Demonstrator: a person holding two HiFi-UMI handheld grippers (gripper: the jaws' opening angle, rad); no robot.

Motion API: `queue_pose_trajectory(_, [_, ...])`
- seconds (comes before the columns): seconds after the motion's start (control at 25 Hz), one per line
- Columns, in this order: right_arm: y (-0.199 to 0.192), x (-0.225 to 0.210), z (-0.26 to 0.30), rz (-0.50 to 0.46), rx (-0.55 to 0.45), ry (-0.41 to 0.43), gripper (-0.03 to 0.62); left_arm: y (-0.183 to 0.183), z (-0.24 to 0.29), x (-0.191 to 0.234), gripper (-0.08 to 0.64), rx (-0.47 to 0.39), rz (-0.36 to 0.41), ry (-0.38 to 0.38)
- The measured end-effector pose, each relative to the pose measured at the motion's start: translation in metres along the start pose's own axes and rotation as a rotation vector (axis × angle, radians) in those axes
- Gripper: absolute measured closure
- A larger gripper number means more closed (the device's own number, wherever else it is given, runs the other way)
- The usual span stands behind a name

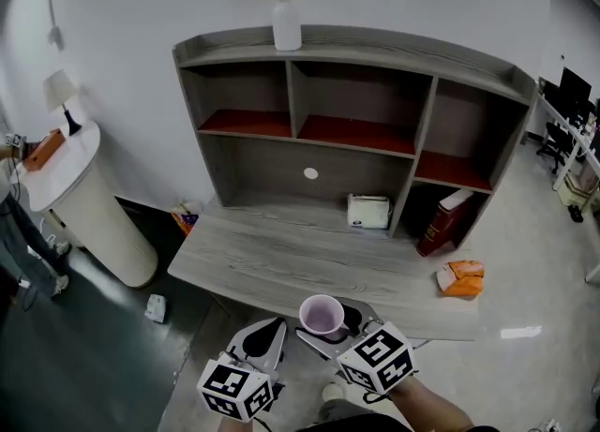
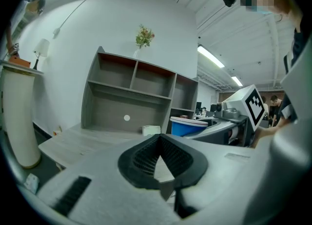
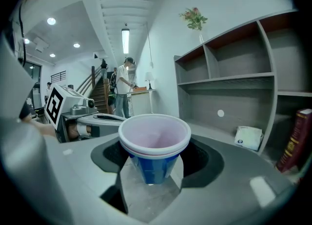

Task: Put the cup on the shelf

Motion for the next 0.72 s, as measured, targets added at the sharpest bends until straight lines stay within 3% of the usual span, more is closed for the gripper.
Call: queue_pose_trajectory(0.72, [0.054,-0.082,0.049,-0.079,-0.013,0.055,0.279,0.045,0.062,0.046,0.571,-0.051,-0.004,0.103])
Point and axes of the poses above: the fingertips, and each gripper's own axes: z forward along the fingers, x to its left, y out of its top, the point moved 10 cm from there along -z, backward along the fingers, and after that the axes turned 8 degrees about x, right-handed, at the moved point
